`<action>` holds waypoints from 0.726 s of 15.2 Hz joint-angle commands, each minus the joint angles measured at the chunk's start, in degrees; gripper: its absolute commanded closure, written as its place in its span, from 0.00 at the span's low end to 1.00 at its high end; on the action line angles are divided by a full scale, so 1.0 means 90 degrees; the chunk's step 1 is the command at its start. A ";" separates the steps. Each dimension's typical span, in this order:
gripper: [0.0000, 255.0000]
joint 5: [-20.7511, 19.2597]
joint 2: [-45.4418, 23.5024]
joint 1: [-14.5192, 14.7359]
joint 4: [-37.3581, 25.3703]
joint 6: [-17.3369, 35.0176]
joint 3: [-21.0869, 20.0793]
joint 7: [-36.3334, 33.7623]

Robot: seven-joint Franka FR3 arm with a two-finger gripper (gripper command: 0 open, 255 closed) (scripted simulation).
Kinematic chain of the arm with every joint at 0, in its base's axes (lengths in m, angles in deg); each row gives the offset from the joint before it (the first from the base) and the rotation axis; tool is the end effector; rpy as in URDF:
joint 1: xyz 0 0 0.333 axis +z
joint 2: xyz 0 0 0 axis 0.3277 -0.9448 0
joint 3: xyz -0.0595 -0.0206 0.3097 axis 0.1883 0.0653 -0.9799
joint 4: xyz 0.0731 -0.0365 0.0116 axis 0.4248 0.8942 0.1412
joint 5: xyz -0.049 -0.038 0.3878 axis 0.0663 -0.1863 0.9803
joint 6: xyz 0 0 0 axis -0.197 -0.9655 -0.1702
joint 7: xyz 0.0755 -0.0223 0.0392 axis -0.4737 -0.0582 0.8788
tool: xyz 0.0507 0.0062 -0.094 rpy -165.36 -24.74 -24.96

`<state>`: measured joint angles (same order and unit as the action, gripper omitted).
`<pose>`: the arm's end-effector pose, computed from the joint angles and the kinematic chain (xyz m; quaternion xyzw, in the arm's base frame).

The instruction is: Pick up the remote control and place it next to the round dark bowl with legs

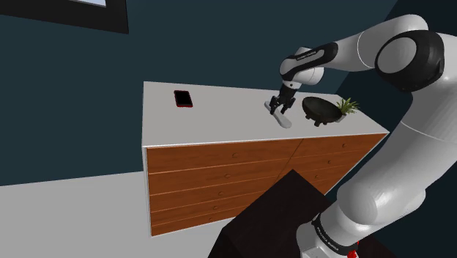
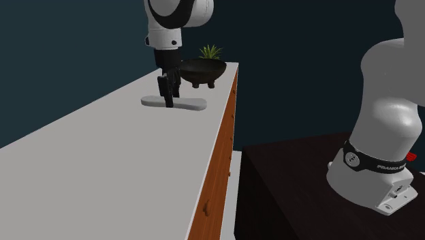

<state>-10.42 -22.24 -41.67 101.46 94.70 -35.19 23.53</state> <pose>0.4901 -0.3070 0.3473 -0.9866 0.1626 0.0030 0.0093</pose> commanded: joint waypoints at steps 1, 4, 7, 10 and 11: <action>1.00 0.0003 -0.0007 -0.0002 0.0006 0.0018 0.0000 0.0004; 1.00 0.0003 -0.0007 -0.0002 0.0006 0.0018 0.0000 0.0004; 0.00 0.0003 -0.0007 -0.0002 0.0005 0.0017 0.0000 0.0004; 0.00 0.0003 -0.0007 -0.0002 0.0005 0.0017 0.0000 0.0004; 0.00 0.0003 -0.0007 -0.0002 0.0005 0.0017 0.0000 0.0004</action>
<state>-10.39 -22.30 -41.68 101.51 94.85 -35.19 23.57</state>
